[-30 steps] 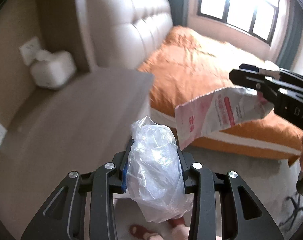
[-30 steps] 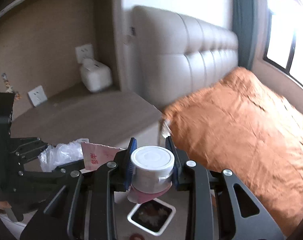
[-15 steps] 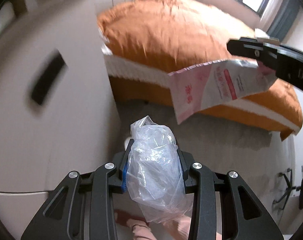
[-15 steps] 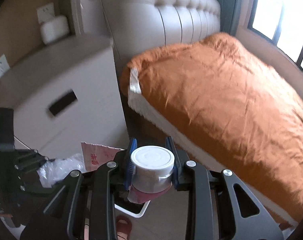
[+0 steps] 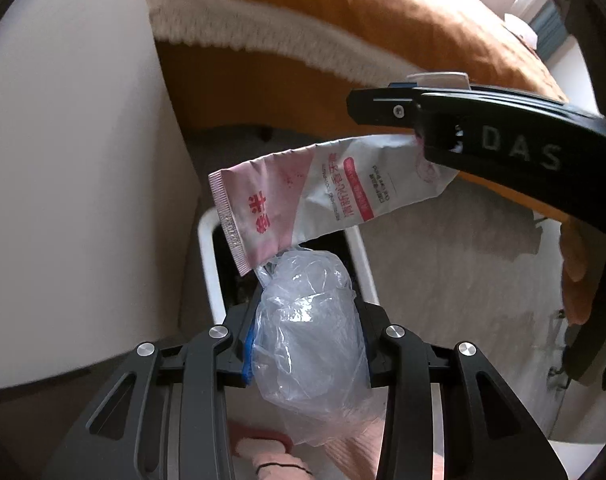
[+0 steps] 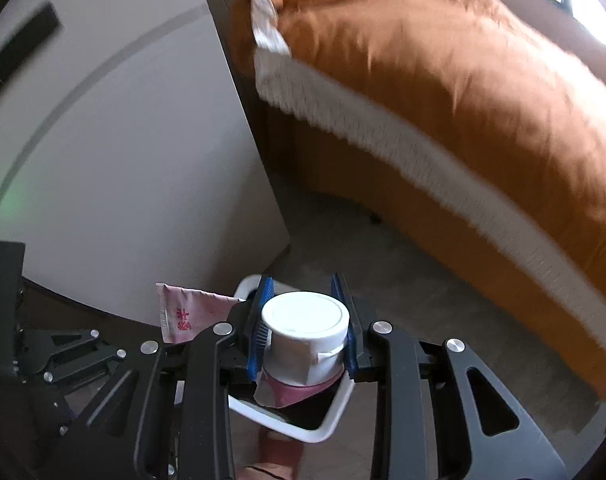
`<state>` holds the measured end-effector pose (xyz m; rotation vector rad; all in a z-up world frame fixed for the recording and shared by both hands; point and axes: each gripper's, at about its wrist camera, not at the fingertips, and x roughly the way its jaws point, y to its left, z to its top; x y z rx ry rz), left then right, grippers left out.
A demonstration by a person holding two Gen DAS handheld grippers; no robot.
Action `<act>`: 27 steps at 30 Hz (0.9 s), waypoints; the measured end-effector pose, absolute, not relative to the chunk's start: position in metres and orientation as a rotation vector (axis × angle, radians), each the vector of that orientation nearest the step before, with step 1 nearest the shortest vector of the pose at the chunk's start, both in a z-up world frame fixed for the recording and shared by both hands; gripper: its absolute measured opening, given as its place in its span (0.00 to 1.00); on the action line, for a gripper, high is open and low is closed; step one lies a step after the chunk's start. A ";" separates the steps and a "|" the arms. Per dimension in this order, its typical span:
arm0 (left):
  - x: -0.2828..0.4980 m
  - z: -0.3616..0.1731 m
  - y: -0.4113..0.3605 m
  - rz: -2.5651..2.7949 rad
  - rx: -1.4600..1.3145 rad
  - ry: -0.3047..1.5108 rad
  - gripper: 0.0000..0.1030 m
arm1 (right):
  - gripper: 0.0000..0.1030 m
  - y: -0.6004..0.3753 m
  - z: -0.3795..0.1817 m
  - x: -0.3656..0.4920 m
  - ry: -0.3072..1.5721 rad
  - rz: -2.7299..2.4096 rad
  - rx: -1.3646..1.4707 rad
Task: Collect trash
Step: 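Carry both items over the white bin and open both tools to drop them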
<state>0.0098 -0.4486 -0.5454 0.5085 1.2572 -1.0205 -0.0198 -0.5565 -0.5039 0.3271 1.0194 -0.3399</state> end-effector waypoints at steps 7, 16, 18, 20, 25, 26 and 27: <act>0.006 -0.611 -0.460 -1.052 0.521 1.292 0.41 | 0.31 -0.551 -0.552 -0.016 1.036 -0.364 0.296; 0.011 -0.641 -0.475 -1.009 0.493 1.325 0.96 | 0.31 -0.545 -0.580 -0.015 1.056 -0.337 0.240; 0.011 -0.637 -0.473 -1.009 0.478 1.319 0.96 | 0.74 -0.539 -0.585 -0.012 1.055 -0.316 0.206; 0.016 -0.635 -0.464 -1.017 0.448 1.316 0.96 | 0.95 -0.537 -0.588 -0.011 1.036 -0.310 0.186; 0.015 -0.640 -0.454 -1.018 0.504 1.312 0.96 | 0.96 -0.531 -0.592 -0.005 1.048 -0.296 0.145; 0.014 -0.638 -0.454 -1.017 0.513 1.307 0.96 | 0.96 -0.530 -0.591 -0.006 1.050 -0.296 0.142; 0.016 -0.635 -0.453 -1.018 0.517 1.300 0.96 | 0.96 -0.529 -0.589 -0.007 1.047 -0.297 0.144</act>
